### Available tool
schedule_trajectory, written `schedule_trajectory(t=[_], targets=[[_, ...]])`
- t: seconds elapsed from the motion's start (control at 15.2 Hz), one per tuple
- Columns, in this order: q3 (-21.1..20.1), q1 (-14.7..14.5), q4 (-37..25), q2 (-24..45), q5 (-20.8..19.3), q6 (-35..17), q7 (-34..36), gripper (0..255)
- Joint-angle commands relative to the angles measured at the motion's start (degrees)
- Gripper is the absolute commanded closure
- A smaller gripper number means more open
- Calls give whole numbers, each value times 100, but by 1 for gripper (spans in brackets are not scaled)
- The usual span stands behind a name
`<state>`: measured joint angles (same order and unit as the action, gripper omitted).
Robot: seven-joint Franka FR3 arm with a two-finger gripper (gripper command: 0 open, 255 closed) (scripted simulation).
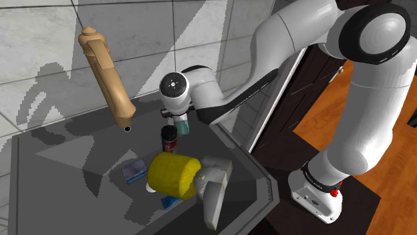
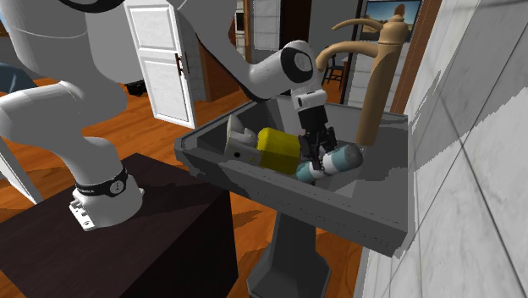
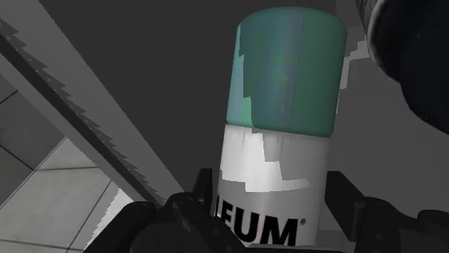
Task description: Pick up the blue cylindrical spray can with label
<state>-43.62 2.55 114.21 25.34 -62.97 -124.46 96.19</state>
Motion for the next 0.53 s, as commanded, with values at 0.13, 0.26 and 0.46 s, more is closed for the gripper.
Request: schedule_trajectory(t=[0.13, 0.26, 0.46], targets=[[-135, 105, -7, -239, 267, 79, -230, 255], [-195, 155, -23, -347, 395, 121, -347, 255], [-229, 183, -33, -409, 469, 146, -415, 255]])
